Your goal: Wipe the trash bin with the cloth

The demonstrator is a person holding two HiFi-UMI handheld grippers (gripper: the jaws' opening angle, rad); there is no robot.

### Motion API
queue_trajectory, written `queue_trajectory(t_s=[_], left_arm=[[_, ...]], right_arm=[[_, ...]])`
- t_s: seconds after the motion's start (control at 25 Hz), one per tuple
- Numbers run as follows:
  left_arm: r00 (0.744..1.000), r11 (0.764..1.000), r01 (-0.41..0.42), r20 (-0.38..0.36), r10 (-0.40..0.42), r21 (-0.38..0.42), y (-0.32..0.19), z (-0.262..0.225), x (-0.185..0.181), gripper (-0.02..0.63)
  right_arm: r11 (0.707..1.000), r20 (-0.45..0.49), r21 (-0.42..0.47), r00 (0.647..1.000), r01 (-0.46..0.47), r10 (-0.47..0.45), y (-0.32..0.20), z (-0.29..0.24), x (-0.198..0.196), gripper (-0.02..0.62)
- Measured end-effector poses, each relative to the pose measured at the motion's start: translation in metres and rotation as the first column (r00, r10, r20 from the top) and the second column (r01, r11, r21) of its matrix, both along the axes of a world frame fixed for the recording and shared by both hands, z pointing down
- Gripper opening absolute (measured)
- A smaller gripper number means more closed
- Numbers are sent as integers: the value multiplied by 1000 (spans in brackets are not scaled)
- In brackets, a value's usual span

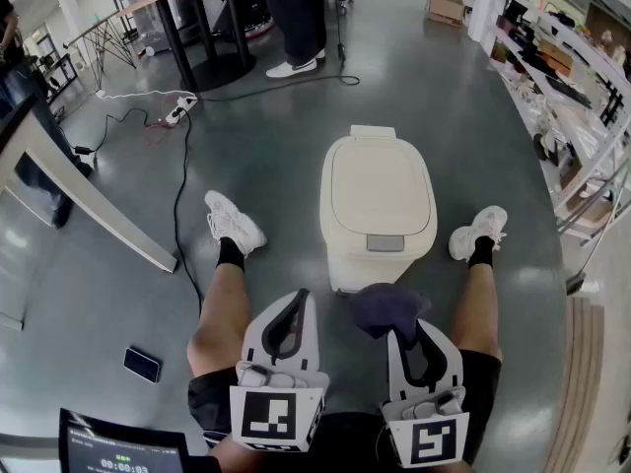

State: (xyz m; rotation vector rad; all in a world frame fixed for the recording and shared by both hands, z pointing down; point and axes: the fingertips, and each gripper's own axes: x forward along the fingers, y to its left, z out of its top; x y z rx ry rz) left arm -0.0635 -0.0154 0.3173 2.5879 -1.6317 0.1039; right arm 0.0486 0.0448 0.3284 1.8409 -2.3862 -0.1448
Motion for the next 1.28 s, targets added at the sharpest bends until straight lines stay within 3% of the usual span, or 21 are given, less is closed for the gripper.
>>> queue_trajectory(t_s=[0.24, 0.56, 0.72, 0.92, 1.08, 1.28], left_arm=[[1000, 1000, -24, -6, 24, 8, -29, -27, -6, 0], [1000, 999, -11, -3, 11, -31, -99, -44, -11, 0], [999, 997, -41, -23, 39, -62, -129, -55, -10, 0], [997, 996, -52, 48, 55, -78, -159, -75, 3, 0], [996, 992, -61, 59, 68, -106, -188, -90, 7, 0], [998, 980, -65, -26, 61, -188, -223, -126, 3, 0]], right_arm=[[1000, -18, -15, 1000, 21, -22, -29, -21, 0, 94], [990, 133, -123, 990, 65, -48, -104, -33, 18, 94], [987, 105, -139, 992, 80, -66, -138, -47, 25, 94], [973, 88, -203, 992, 107, -91, -180, -60, 32, 94], [952, 42, -281, 992, 124, -116, -214, -60, 32, 94], [930, 27, -347, 993, 120, -118, -257, -75, 36, 94]])
